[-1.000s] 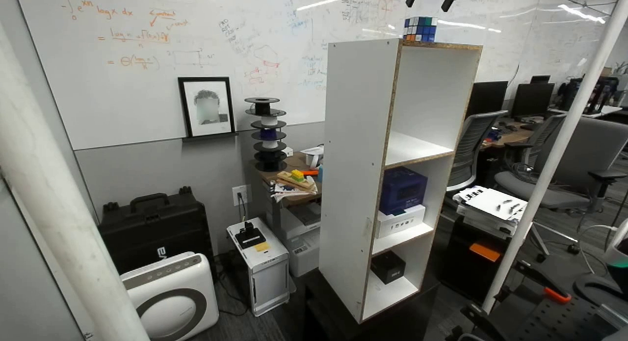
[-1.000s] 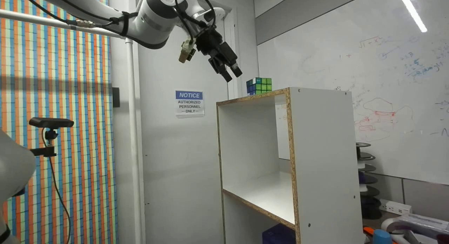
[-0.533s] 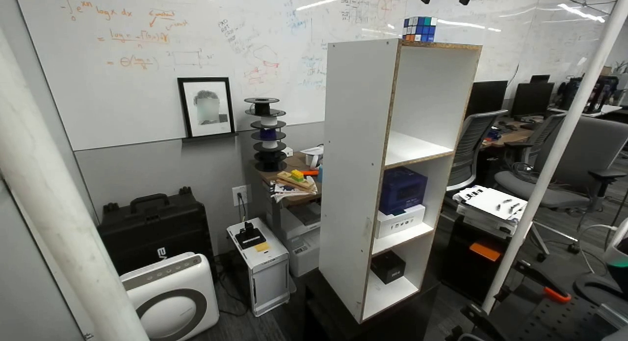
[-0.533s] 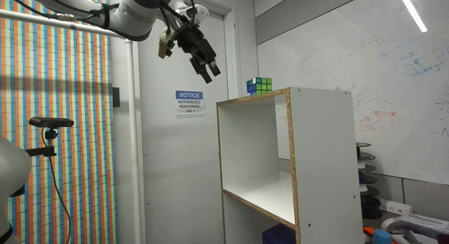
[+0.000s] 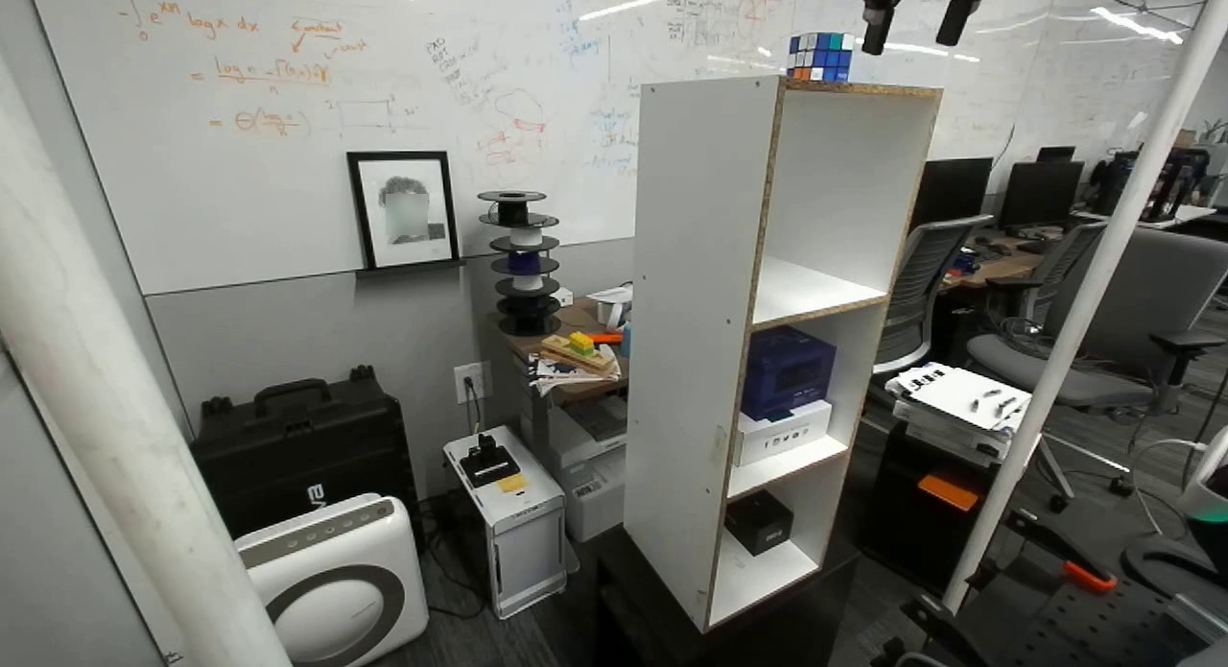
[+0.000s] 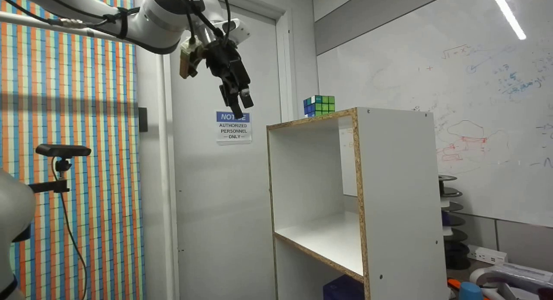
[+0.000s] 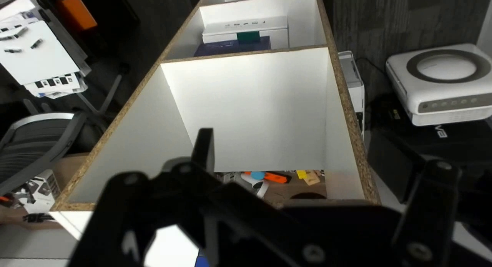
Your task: Move the cube to the top of the shelf
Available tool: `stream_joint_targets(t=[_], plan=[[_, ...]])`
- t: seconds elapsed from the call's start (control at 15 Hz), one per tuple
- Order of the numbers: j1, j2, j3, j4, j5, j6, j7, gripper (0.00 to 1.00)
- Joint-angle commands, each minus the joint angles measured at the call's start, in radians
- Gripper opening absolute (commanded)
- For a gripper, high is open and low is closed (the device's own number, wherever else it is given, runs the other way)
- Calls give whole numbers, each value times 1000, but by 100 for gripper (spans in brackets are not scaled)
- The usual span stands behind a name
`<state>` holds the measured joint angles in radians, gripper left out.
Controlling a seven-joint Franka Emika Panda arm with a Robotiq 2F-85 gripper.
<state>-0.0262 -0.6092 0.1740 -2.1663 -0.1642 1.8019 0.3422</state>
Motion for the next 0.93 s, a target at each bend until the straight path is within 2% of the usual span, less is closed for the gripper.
stream_joint_targets(t=[0.0, 0.4, 0.87], plan=[[16, -25, -11, -54, -11, 8, -37, 100], [15, -13, -10, -108, -20, 17, -48, 100], [10, 6, -7, -117, -13, 0, -33, 100]])
